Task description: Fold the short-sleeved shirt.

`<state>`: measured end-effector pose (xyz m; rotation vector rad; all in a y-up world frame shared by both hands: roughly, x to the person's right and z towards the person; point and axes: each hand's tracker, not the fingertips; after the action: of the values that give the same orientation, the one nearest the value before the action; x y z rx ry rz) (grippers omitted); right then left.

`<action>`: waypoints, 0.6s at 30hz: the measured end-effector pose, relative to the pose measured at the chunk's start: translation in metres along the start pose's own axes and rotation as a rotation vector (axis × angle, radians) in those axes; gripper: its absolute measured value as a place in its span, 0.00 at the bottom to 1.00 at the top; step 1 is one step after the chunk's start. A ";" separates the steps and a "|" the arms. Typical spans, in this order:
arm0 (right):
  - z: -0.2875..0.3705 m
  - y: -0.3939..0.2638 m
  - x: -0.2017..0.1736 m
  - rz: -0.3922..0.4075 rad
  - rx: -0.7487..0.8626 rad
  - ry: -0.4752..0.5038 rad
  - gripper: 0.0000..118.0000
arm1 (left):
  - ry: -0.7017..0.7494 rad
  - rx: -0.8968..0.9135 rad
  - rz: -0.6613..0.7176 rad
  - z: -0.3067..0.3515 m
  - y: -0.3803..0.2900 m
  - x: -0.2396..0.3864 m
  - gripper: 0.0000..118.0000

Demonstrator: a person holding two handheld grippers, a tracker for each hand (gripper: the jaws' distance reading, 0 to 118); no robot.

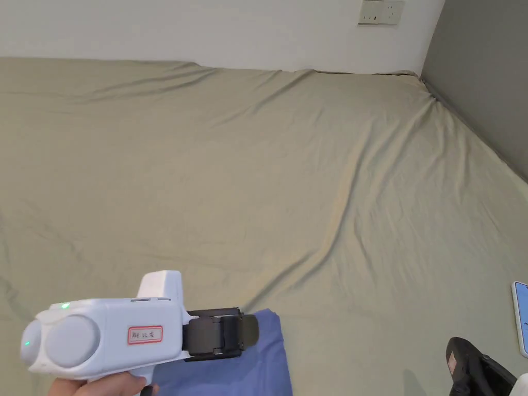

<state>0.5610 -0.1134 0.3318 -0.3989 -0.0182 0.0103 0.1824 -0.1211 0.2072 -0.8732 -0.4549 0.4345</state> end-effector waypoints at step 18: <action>0.007 -0.007 0.007 -0.015 -0.011 0.010 0.02 | 0.195 -0.067 -0.240 -0.138 -0.096 0.060 0.00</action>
<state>0.5680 -0.1173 0.3417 -0.4098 -0.0117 -0.0065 0.3239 -0.2296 0.2196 -0.9032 -0.3900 0.1127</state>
